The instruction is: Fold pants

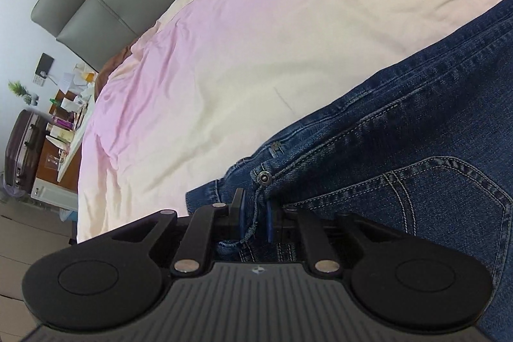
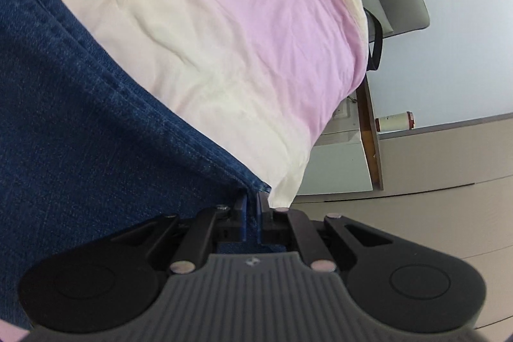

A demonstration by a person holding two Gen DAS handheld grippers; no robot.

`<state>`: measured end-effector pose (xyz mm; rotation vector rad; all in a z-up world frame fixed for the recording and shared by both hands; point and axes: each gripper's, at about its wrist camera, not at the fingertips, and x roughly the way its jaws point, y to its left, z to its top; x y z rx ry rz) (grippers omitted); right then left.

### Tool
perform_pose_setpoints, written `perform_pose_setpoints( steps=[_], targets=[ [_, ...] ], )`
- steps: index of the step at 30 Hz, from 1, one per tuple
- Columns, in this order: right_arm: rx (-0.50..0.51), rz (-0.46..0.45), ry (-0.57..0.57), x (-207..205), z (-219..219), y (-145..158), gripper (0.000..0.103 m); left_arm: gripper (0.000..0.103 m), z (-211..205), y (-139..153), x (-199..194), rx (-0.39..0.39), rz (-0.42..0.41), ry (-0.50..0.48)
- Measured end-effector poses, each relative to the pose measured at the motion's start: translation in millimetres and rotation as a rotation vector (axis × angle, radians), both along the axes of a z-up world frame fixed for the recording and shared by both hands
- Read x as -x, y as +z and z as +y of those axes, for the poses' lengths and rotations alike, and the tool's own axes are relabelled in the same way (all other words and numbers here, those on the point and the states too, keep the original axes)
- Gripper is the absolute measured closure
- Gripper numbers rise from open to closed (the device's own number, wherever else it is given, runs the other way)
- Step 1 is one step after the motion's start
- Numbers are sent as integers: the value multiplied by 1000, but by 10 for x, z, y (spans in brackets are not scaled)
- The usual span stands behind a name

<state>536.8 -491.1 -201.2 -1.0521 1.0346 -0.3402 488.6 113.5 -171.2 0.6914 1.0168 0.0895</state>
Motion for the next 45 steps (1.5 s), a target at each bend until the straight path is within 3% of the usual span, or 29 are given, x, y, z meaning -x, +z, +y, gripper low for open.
perform_pose_setpoints(
  steps=[7, 13, 17, 26, 31, 32, 34, 35, 36, 41, 45],
  targets=[
    [36, -4, 21, 163, 31, 125, 103, 89, -21, 400, 295, 12, -121, -41],
    [46, -47, 4, 116, 28, 364, 103, 90, -99, 534, 104, -20, -139, -27],
    [66, -14, -12, -38, 56, 207, 103, 90, -177, 281, -112, -78, -104, -63],
    [125, 26, 1, -352, 70, -316, 103, 89, -146, -207, -363, -83, -40, -58],
    [134, 43, -9, -433, 82, -530, 103, 78, -146, -288, -375, -110, -35, -62],
    [132, 37, -11, -434, 88, -538, 100, 71, -138, -268, -364, -114, -40, -62],
    [99, 45, -22, -421, 106, -516, 72, 50, -94, -185, -337, -116, -69, -45],
    [79, 50, -29, -407, 118, -496, 49, 31, -56, -112, -323, -95, -86, -30],
    [77, 43, -27, -390, 137, -469, 41, 22, -3, -16, -307, -58, -101, -7],
    [0, -8, -12, -195, 331, -180, 39, 22, 209, 437, -61, 54, -141, 60],
    [-219, -53, -17, 86, 649, 111, 37, 24, 461, 675, 252, 177, -113, 147]
  ],
)
